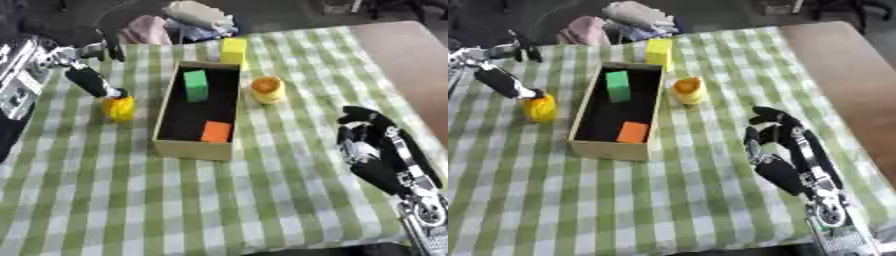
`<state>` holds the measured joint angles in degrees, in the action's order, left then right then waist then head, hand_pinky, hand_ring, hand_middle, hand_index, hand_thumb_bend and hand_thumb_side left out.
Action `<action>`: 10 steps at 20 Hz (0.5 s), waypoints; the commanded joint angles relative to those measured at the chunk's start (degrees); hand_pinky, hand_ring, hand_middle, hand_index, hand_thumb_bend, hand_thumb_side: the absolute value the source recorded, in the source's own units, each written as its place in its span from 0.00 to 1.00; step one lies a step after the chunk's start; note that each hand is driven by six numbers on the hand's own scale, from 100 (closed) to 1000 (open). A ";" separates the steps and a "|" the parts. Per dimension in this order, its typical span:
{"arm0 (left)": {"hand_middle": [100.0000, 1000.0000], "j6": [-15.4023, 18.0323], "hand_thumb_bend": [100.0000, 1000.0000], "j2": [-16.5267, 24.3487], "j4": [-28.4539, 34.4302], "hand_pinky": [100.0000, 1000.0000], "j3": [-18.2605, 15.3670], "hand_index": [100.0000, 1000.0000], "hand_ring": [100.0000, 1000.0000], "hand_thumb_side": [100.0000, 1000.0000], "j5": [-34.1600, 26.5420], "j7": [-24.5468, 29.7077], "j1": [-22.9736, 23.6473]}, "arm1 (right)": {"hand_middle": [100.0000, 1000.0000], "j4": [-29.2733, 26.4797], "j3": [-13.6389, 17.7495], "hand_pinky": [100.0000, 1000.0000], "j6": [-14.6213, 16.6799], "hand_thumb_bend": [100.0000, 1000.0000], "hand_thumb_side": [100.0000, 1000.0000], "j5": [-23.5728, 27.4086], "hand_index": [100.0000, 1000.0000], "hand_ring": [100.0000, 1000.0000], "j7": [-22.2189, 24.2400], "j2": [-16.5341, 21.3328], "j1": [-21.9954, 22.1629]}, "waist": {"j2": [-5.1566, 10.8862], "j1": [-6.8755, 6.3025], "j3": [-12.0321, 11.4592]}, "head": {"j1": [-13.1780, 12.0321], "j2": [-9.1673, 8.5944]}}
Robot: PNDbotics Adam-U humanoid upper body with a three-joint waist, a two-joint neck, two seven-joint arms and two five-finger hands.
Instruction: Pick up objects on the table and place them in the box.
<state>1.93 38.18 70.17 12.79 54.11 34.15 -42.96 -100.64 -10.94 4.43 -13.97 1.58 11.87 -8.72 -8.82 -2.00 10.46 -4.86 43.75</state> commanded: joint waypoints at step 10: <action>0.72 2.97 0.49 -3.83 -10.68 0.75 -0.95 0.79 0.68 0.36 7.03 -5.20 -1.42 | 0.64 -0.66 0.26 0.56 0.01 0.00 0.32 0.47 0.81 0.51 0.00 0.49 -0.74 | 1.22 1.14 0.50 | -0.02 -0.50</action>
<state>4.73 33.60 59.57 12.33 60.61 29.48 -43.10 -100.64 -10.97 4.42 -13.95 1.59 11.87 -8.81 -8.82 -1.62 10.94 -4.87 43.75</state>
